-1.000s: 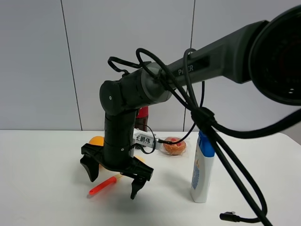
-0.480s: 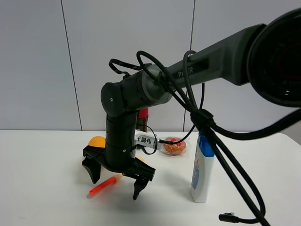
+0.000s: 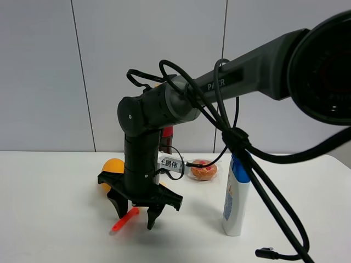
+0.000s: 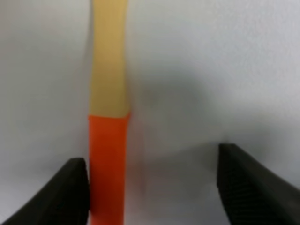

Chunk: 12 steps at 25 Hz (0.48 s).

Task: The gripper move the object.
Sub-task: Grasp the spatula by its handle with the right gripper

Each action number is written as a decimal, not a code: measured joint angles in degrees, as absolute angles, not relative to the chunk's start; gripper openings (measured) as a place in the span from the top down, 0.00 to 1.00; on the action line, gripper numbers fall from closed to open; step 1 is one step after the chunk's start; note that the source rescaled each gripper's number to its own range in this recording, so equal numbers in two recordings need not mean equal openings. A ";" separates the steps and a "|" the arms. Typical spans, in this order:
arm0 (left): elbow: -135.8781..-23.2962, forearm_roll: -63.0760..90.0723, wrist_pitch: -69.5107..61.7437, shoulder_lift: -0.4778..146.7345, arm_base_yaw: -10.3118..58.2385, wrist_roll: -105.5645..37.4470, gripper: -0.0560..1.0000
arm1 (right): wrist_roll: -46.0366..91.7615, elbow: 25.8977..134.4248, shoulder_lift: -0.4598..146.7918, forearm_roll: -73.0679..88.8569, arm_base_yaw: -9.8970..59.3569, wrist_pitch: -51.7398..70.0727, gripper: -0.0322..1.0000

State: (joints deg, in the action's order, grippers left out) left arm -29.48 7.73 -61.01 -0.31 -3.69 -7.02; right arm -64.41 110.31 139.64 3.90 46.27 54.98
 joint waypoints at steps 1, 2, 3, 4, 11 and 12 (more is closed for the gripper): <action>-29.48 7.73 -61.01 -0.31 -3.69 -7.02 0.00 | -64.19 110.31 139.64 3.90 46.27 54.98 0.49; -29.48 7.73 -61.01 -0.31 -3.69 -7.02 0.00 | -64.01 110.31 139.64 3.90 46.27 54.98 0.49; -29.48 7.73 -61.01 -0.31 -3.69 -7.02 0.00 | -63.96 110.31 139.64 3.90 46.27 54.98 0.49; -29.48 7.73 -61.01 -0.31 -3.69 -7.02 0.00 | -63.96 110.31 139.64 3.89 46.27 54.98 0.50; -29.48 7.90 -61.01 -0.31 -3.69 -7.08 0.00 | -63.42 110.31 139.64 3.84 46.27 54.98 0.80; -29.48 7.90 -61.01 -0.31 -3.69 -7.08 0.00 | -63.36 110.31 139.64 3.84 46.27 54.98 0.87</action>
